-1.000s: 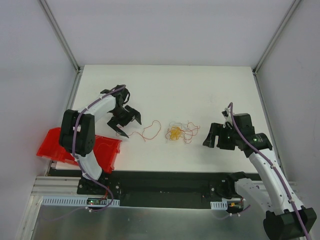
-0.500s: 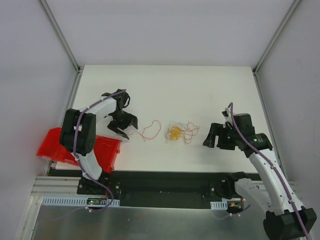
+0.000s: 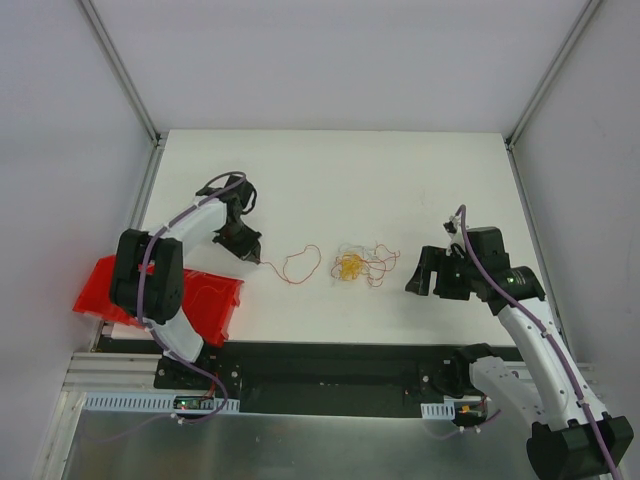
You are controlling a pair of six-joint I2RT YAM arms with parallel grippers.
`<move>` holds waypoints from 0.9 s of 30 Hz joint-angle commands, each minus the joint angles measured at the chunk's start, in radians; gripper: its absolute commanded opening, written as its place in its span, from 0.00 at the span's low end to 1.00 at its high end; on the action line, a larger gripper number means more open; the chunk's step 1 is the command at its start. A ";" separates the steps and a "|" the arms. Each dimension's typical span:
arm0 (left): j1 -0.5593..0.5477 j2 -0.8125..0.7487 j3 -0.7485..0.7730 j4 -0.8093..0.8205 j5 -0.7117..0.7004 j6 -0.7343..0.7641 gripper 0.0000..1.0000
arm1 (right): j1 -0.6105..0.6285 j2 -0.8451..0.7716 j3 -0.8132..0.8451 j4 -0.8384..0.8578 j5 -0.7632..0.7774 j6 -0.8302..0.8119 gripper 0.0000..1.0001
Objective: Untangle the cables
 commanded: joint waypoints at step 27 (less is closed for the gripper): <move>-0.492 0.059 0.175 -0.053 -0.219 0.561 0.20 | -0.004 -0.005 -0.005 0.013 -0.045 0.002 0.81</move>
